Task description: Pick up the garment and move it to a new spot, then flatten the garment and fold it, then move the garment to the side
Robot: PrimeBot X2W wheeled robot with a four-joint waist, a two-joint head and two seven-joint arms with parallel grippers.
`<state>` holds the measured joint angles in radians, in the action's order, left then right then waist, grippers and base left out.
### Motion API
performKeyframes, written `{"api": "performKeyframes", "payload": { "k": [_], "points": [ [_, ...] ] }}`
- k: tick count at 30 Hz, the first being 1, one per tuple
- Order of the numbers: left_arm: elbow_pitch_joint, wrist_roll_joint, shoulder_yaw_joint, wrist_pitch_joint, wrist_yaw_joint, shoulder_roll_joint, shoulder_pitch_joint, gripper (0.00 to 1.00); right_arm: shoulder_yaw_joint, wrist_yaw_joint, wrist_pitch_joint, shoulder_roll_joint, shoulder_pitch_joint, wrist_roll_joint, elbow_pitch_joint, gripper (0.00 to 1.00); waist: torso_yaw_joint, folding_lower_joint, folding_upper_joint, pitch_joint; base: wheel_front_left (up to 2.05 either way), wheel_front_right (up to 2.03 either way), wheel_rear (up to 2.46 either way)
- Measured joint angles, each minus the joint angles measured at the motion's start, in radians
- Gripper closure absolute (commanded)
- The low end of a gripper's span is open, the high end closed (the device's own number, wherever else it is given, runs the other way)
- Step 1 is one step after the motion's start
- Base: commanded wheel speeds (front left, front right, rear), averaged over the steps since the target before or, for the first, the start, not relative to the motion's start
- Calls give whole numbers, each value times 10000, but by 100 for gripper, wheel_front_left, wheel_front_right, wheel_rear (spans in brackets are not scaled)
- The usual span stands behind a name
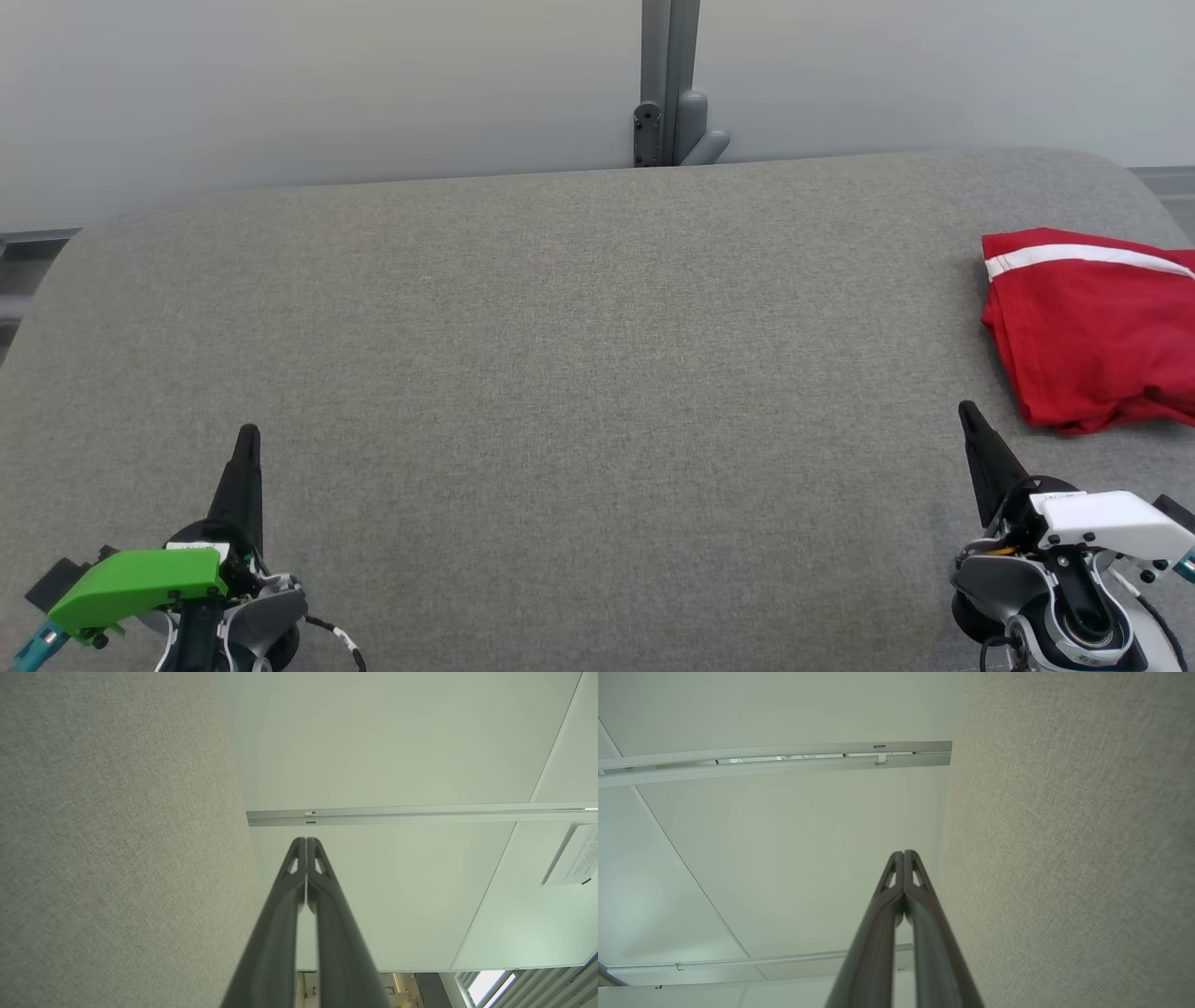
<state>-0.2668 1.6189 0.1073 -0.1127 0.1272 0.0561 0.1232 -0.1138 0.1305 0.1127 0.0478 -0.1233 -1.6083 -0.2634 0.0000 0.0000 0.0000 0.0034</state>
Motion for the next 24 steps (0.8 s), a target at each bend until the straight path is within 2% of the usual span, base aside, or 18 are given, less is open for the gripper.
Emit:
{"api": "performKeyframes", "payload": {
  "k": [24],
  "points": [
    [0,-4,29,-6,2,-15,1,100,0,0,0,0,0,0,0,100,0,0,0,0,0,0,0]
  ]
}}
